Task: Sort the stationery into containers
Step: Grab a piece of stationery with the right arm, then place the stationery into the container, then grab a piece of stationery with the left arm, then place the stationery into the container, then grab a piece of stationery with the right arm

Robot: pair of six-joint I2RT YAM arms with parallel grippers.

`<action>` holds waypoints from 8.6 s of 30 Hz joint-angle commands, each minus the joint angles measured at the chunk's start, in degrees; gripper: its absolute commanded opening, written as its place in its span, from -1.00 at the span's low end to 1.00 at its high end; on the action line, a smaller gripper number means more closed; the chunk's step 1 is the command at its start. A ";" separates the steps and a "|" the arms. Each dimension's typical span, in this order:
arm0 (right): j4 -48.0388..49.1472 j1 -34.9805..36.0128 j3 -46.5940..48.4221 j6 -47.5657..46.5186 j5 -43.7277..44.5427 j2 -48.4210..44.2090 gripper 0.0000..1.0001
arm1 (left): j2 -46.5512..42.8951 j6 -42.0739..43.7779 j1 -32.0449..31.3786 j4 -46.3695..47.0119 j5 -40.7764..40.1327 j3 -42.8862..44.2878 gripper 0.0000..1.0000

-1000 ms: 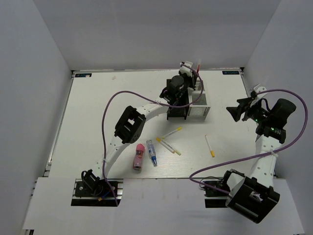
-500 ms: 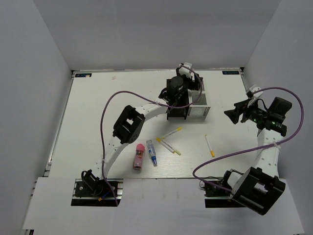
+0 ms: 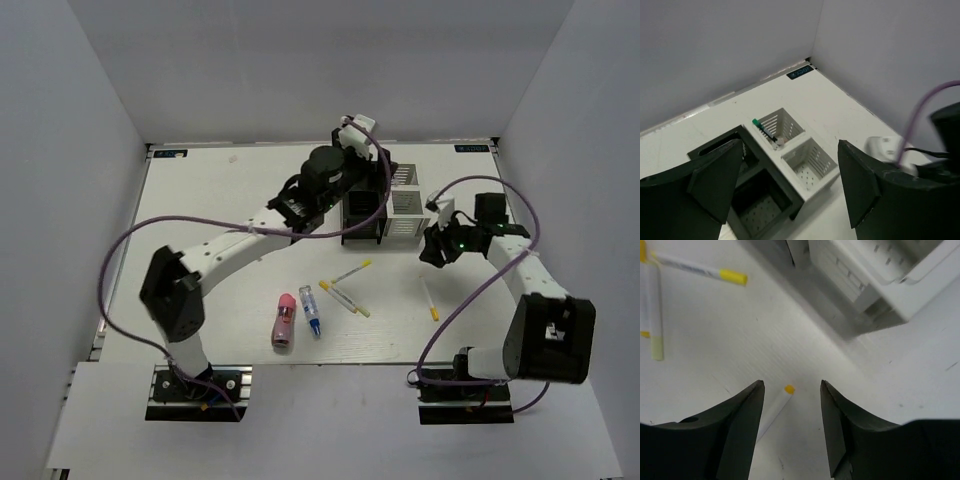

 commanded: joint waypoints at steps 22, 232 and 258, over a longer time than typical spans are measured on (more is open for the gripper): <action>6.87 16.79 -11.10 13.97 32.70 7.19 0.07 | -27.65 -1.65 -1.98 -32.12 -7.68 -31.13 0.94; -12.48 -6.59 -0.20 -15.03 -32.26 -9.77 0.06 | 20.87 0.55 7.25 15.96 -8.99 8.07 0.66; 15.31 44.91 -1.79 17.31 27.51 11.04 0.37 | -43.36 -9.91 6.81 -28.42 -14.35 -37.71 0.98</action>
